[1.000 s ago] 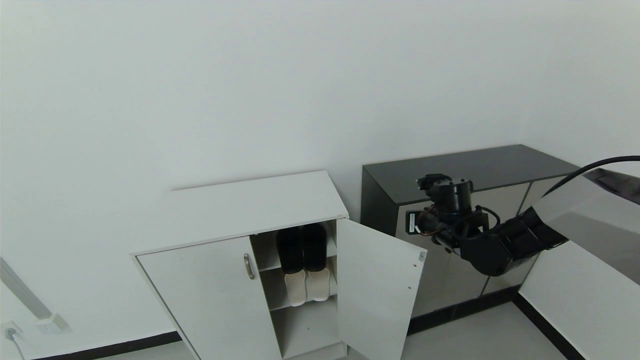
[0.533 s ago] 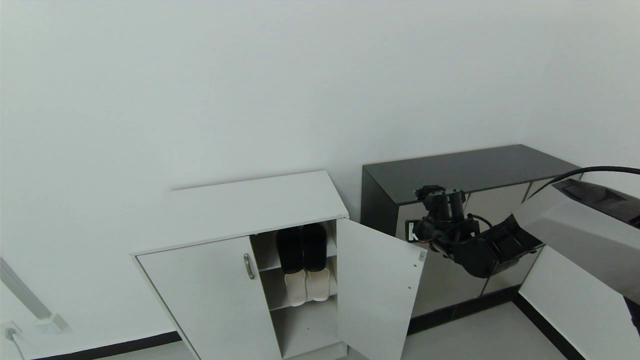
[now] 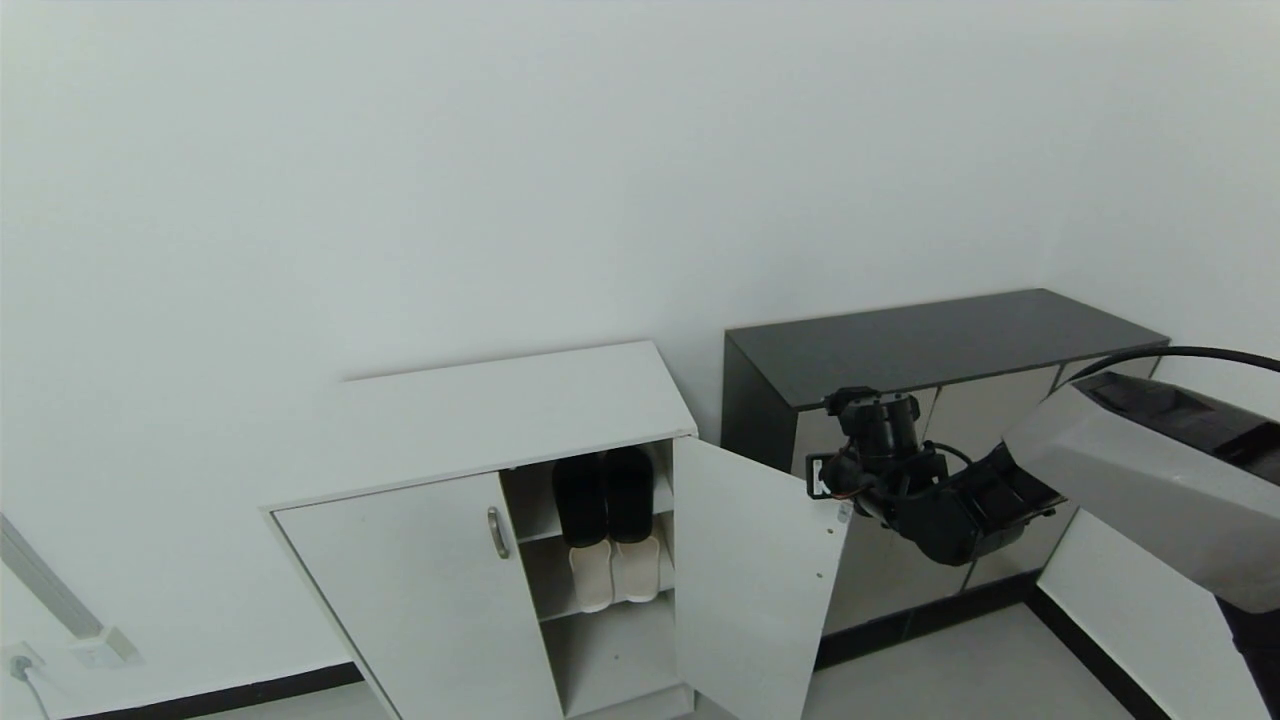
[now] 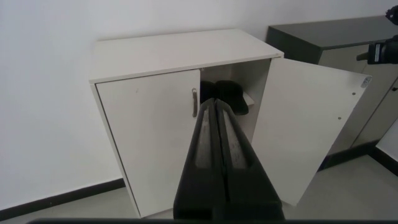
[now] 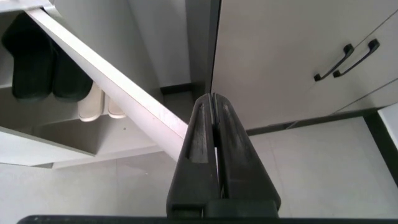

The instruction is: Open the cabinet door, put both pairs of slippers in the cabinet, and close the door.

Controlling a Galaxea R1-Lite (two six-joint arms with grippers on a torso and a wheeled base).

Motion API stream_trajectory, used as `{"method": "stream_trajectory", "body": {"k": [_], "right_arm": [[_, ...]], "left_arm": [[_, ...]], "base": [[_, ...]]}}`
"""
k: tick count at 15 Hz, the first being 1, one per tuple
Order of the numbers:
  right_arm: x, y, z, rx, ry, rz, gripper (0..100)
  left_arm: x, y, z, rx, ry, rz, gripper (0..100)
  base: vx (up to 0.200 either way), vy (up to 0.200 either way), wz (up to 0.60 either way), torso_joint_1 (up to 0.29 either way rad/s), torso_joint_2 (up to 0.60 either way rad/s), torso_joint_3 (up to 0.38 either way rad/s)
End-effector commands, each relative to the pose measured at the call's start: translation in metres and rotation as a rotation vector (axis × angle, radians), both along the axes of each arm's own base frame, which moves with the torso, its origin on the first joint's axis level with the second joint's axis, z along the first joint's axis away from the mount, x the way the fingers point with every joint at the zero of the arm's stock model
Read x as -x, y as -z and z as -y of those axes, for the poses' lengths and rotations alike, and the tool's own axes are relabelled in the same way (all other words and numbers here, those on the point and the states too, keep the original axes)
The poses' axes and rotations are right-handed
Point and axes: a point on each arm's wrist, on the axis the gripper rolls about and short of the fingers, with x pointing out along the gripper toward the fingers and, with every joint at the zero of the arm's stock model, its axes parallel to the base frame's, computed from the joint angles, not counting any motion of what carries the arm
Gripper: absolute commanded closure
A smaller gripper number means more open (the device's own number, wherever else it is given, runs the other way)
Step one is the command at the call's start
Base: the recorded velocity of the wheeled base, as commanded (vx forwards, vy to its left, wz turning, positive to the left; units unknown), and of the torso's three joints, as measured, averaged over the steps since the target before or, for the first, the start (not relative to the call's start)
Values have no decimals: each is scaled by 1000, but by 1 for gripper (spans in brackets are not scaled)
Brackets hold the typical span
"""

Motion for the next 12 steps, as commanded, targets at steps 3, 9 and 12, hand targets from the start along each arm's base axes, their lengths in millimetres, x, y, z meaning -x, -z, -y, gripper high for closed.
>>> {"method": "stream_trajectory", "body": {"k": [3,9,12], "right_arm": [[-2,12,-1,-1,5,-23,100],[-5,21,1,-2,7,-37,100],[-5,25,2,-1,3,-47,100]], "left_arm": [[0,0,0,1,0,-1,100],[0,0,0,1,0,-1,100],[0,0,0,1,0,-1,100]], "base": [[0,0,0,0,0,0],[0,0,0,0,0,0],[0,0,0,0,0,0]]}}
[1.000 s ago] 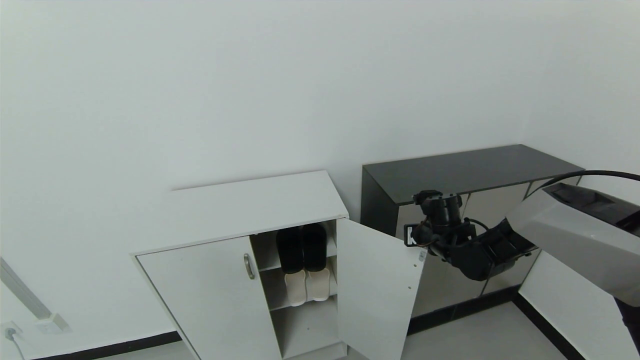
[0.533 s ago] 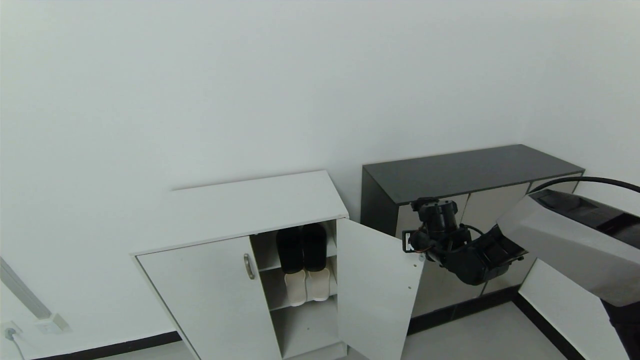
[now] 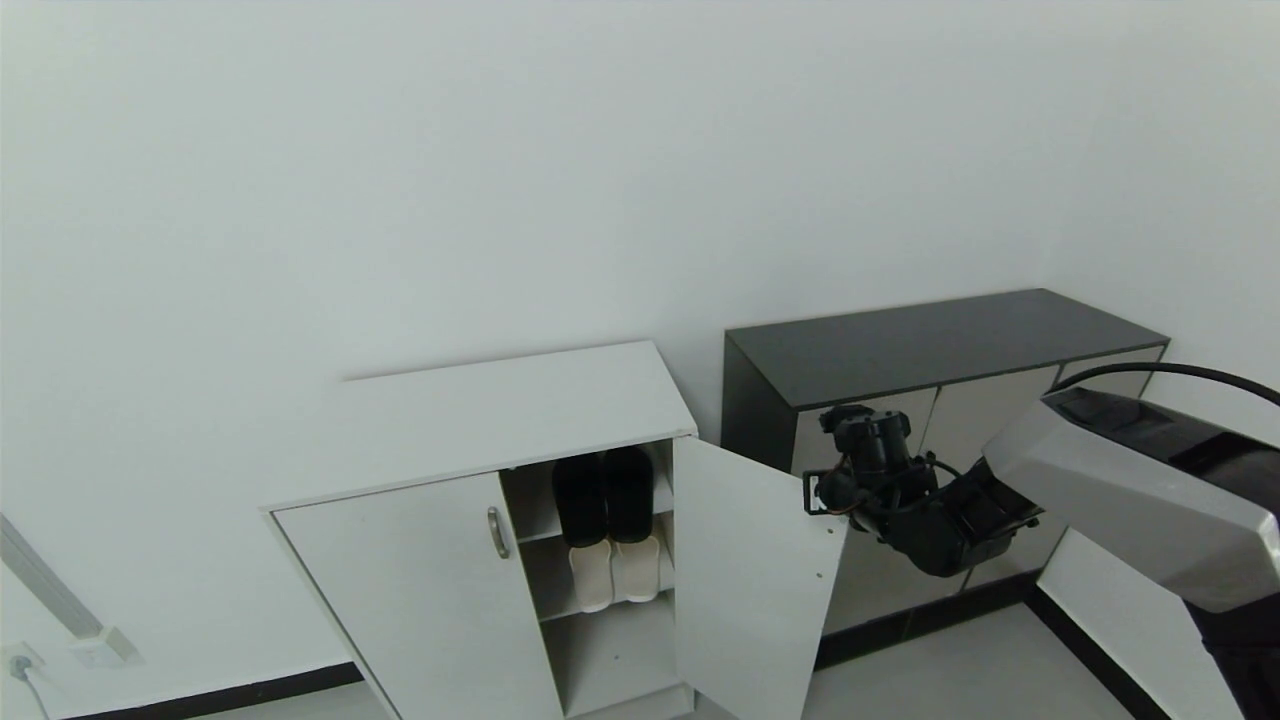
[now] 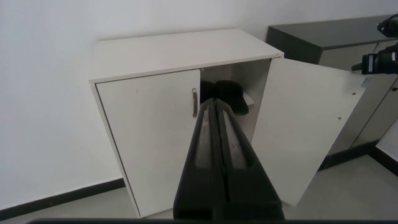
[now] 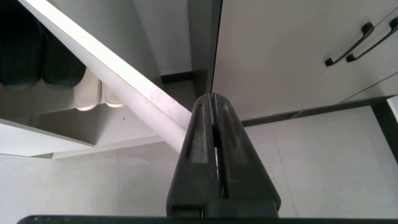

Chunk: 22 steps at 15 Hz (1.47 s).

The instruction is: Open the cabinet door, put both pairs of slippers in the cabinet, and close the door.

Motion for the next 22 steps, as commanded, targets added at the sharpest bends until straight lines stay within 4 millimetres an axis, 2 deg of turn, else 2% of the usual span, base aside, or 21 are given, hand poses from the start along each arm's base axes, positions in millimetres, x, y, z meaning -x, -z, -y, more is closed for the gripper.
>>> {"method": "stream_trajectory", "body": {"k": [1,6,8,11,14,17,19,21,22], "right_arm": [[0,3,0,2,1,-5,100],[2,3,0,7,-1,-12,100],[10,-3,-5,7,-17,-10,100],[35,-13,-20,12,-71,-24,100],[70,-21,-41,0,-150,-27,100],[92,-31,-55,-10,-206,-24,100],[93,-32,-55,-9,-207,-25,100],[91,-23,-53,2,-199,-44,100],[89,-12,-52,15,-195,-68,100]], "left_arm": [[0,0,0,0,0,-1,100],[0,0,0,2,0,-1,100],[0,0,0,0,0,-1,100],[0,0,0,0,0,-1,100],[0,0,0,0,0,-1,100],[0,0,0,2,0,-1,100],[0,0,0,2,0,-1,100],[0,0,0,2,0,-1,100],[0,0,0,0,0,-1,100]], "base": [[0,0,0,0,0,0],[0,0,0,0,0,0],[0,0,0,0,0,0],[0,0,0,0,0,0],[0,0,0,0,0,0],[0,0,0,0,0,0],[0,0,0,0,0,0],[0,0,0,0,0,0],[0,0,0,0,0,0]]}}
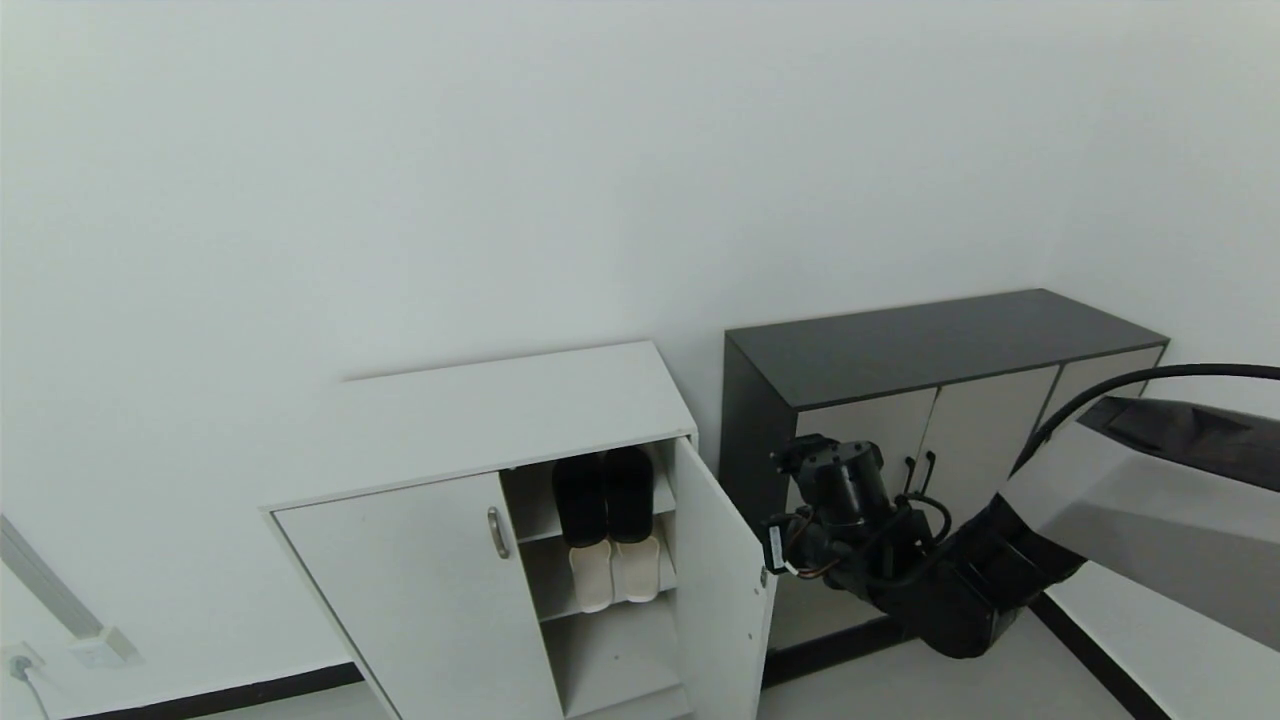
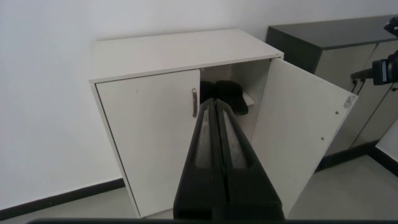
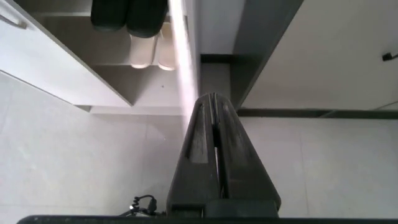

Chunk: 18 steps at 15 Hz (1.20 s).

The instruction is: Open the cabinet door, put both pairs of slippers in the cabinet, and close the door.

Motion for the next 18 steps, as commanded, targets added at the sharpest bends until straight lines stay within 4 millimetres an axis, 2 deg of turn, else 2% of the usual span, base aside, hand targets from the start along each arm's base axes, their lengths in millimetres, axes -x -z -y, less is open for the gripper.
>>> {"method": "stream_trajectory", "body": {"k": [1,3,5,7,8,10,12,14,18], "right_arm": [[-3,22,0,30,3,-44,100],[-3,36,-3,45,-3,-65,100],[6,42,-15,52,-40,-73,100],[14,35,-27,29,-88,-57,100],[19,25,-33,-15,-137,-35,100],[22,19,-32,-44,-146,-20,100],[31,-5,-25,-125,-184,46,100],[40,-20,-15,-159,-238,77,100],[38,-22,-2,-110,-244,99,100]], "left_arm": [[0,0,0,0,0,-1,100],[0,0,0,2,0,-1,100],[0,0,0,2,0,-1,100],[0,0,0,2,0,-1,100],[0,0,0,2,0,-1,100],[0,0,0,3,0,-1,100],[0,0,0,3,0,-1,100],[0,0,0,2,0,-1,100],[0,0,0,3,0,-1,100]], "base": [[0,0,0,0,0,0],[0,0,0,0,0,0],[0,0,0,0,0,0],[0,0,0,0,0,0],[0,0,0,0,0,0],[0,0,0,0,0,0],[0,0,0,0,0,0],[0,0,0,0,0,0],[0,0,0,0,0,0]]}}
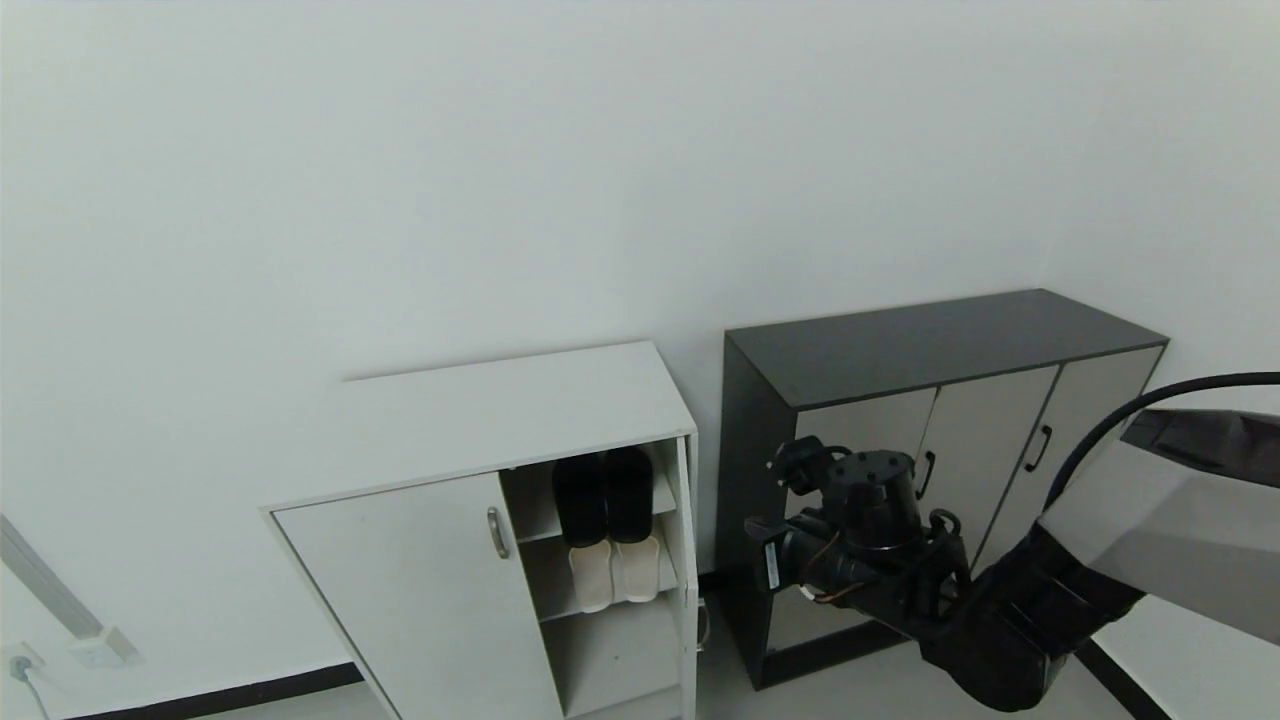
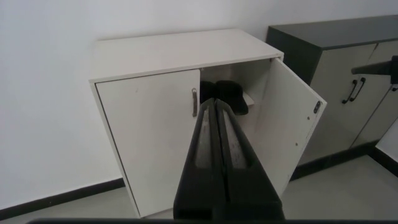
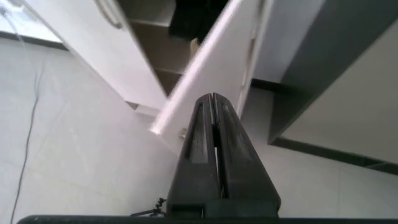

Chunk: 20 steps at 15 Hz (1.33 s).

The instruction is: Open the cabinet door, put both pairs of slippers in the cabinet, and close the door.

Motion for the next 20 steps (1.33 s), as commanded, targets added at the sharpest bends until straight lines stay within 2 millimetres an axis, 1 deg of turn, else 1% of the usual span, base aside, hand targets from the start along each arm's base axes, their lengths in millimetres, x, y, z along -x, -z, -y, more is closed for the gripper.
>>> {"method": "stream_trajectory", "body": {"k": [1,2,4,8,9,11,13,15,17,20], "right_arm": [[5,-3,2,3,-4,0,100],[8,-3,1,6,-13,-2,100],[12,-1,-1,20,-29,-2,100],[13,3,0,20,-57,-19,100],[12,7,1,29,-52,-26,100],[11,8,3,39,-50,-17,100],[10,11,9,81,-48,-6,100],[6,11,16,92,-26,-2,100],[-5,12,30,141,58,-14,100],[-14,16,47,173,104,-54,100]], "left_arm": [[0,0,0,0,0,-1,100],[0,0,0,1,0,-1,100],[0,0,0,1,0,-1,100],[0,0,0,1,0,-1,100],[0,0,0,0,0,-1,100],[0,0,0,1,0,-1,100],[0,0,0,0,2,-1,100],[0,0,0,0,0,-1,100],[0,0,0,0,0,-1,100],[0,0,0,0,0,-1,100]], "base": [[0,0,0,0,0,0],[0,0,0,0,0,0],[0,0,600,0,2,2],[0,0,600,5,4,1],[0,0,0,0,0,0],[0,0,0,0,0,0],[0,0,0,0,0,0],[0,0,0,0,0,0],[0,0,0,0,0,0],[0,0,0,0,0,0]]}}
